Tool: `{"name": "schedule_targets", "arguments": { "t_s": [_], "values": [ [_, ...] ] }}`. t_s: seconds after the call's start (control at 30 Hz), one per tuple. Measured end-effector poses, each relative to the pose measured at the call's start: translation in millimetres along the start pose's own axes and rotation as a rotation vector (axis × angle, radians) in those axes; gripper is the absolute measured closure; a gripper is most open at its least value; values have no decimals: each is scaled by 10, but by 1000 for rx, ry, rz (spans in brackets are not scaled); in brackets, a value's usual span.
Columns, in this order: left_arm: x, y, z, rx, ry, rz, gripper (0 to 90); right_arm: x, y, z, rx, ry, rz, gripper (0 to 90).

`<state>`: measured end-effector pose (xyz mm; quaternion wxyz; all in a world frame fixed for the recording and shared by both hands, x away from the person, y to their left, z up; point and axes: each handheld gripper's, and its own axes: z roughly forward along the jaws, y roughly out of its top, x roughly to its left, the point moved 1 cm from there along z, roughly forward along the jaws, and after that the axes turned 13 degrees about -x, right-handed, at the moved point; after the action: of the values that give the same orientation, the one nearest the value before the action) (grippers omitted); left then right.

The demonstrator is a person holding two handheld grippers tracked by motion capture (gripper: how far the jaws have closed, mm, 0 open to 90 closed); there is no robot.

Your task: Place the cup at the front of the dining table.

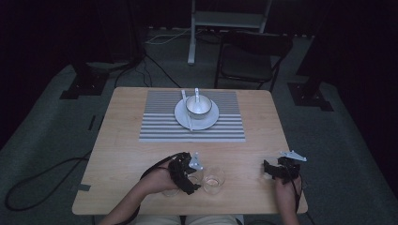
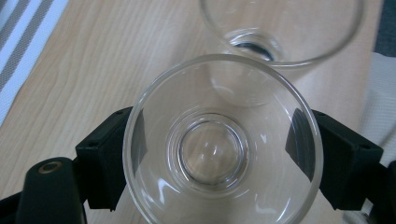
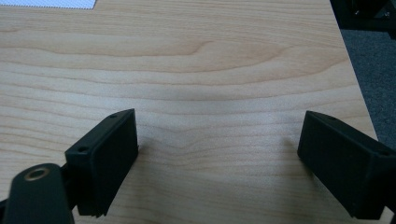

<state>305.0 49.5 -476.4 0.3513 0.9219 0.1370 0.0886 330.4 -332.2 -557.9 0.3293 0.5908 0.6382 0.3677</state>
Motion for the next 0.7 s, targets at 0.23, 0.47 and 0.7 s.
{"name": "schedule_targets", "arguments": {
  "t_s": [0.23,0.47,0.7],
  "values": [
    [11,12,-11,-3,-13,-1,183,0,0,0,0,0,0,117],
    [98,42,-54,-16,1,-19,183,0,0,0,0,0,0,117],
    [141,96,-91,-5,-2,9,183,0,0,0,0,0,0,117]
  ]
}}
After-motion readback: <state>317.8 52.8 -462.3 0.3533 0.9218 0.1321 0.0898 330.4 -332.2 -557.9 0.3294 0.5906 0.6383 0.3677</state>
